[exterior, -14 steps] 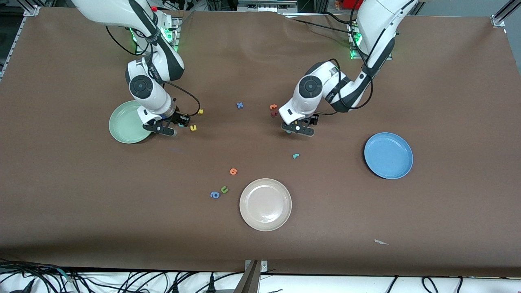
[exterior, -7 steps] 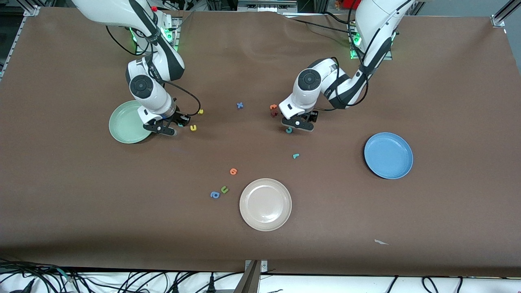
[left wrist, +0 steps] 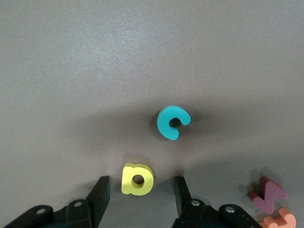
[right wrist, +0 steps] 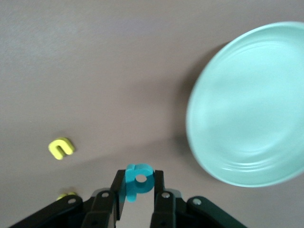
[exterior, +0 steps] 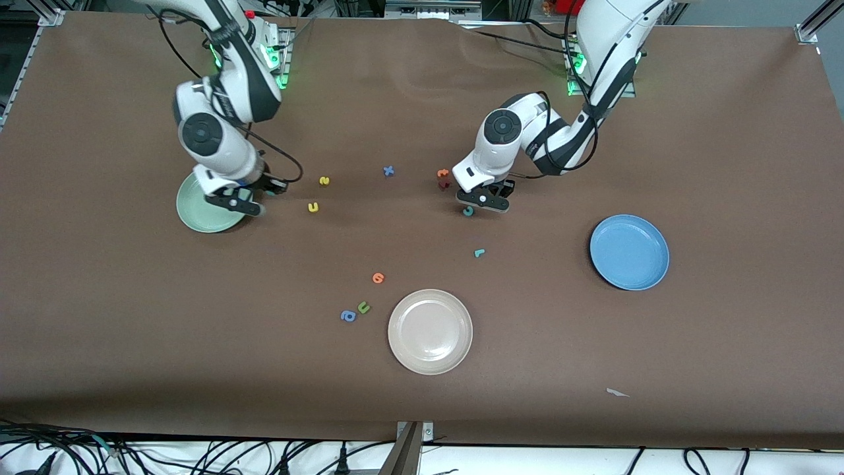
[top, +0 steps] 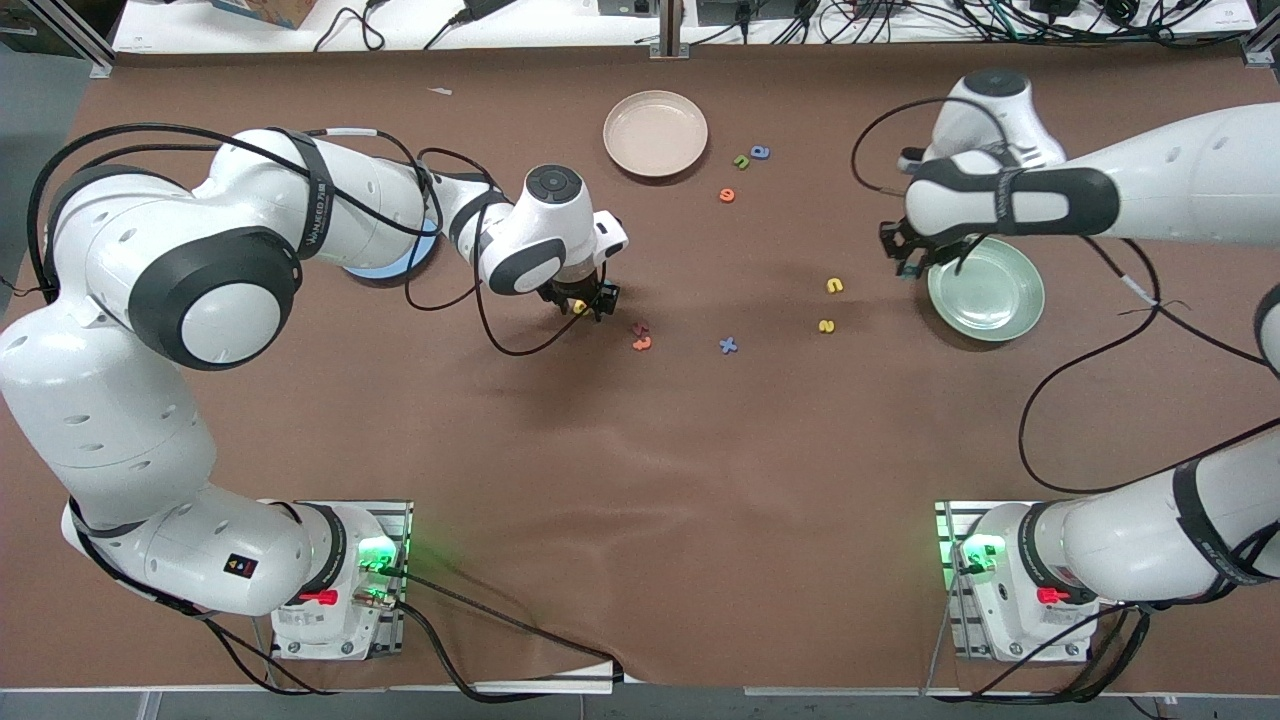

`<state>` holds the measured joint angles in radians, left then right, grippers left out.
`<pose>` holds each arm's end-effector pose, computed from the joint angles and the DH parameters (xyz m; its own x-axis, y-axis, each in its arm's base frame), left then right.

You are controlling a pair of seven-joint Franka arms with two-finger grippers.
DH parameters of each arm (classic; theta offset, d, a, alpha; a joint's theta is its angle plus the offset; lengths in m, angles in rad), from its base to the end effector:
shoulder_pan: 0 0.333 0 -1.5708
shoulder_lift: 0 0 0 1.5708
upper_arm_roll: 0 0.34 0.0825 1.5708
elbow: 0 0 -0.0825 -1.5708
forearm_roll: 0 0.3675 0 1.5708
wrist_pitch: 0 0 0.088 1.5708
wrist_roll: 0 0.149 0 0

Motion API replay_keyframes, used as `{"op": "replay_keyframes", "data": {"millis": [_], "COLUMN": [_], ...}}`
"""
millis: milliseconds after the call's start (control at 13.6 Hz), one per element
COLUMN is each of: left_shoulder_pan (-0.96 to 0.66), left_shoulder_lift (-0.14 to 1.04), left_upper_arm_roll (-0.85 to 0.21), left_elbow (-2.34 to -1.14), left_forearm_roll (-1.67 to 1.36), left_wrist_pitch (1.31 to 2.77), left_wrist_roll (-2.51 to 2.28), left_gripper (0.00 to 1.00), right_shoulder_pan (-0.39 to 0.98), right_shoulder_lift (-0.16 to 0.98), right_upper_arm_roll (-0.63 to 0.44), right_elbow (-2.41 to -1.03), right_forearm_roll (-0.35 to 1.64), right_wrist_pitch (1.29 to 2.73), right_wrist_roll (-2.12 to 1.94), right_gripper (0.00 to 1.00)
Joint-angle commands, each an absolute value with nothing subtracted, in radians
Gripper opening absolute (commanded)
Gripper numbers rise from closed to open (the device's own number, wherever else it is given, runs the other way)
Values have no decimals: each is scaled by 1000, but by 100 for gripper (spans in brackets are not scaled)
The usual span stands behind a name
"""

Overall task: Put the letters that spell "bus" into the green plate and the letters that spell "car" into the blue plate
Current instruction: 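Lower the teal p onto the green plate and open the right gripper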

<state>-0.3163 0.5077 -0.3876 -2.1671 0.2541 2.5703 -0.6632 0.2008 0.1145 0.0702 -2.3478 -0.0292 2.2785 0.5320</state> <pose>0.4198 -0.3635 0.1620 0.9732 -0.2184 -0.0722 -0.2176 -0.9758 0.0193 0.4582 0.1260 0.2648 0.9582 -0.2422 -0.1520 -0.2286 -0.9682 0.1015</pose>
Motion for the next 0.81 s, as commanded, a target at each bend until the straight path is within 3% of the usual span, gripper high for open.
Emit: {"op": "replay_keyframes", "data": {"millis": [0, 442, 737], "left_shoulder_pan": [-314, -318, -318], "left_shoulder_lift": [477, 477, 479], "left_upper_arm_roll": [-390, -390, -388], "left_elbow": [-2195, -2198, -2200], "left_forearm_roll": [288, 288, 288], "left_wrist_pitch": [2579, 2582, 2595], "left_wrist_roll": [-704, -715, -721], "left_gripper": [53, 38, 30], "right_shoulder_pan": [198, 187, 187], "right_shoulder_lift": [106, 225, 273], "right_upper_arm_roll": [-55, -239, -273], "right_elbow": [-2347, -2349, -2349], "right_forearm_roll": [-35, -38, -38], "right_wrist_pitch": [2240, 2336, 2374], "right_wrist_roll": [338, 45, -20], "right_gripper": [0, 0, 4]}}
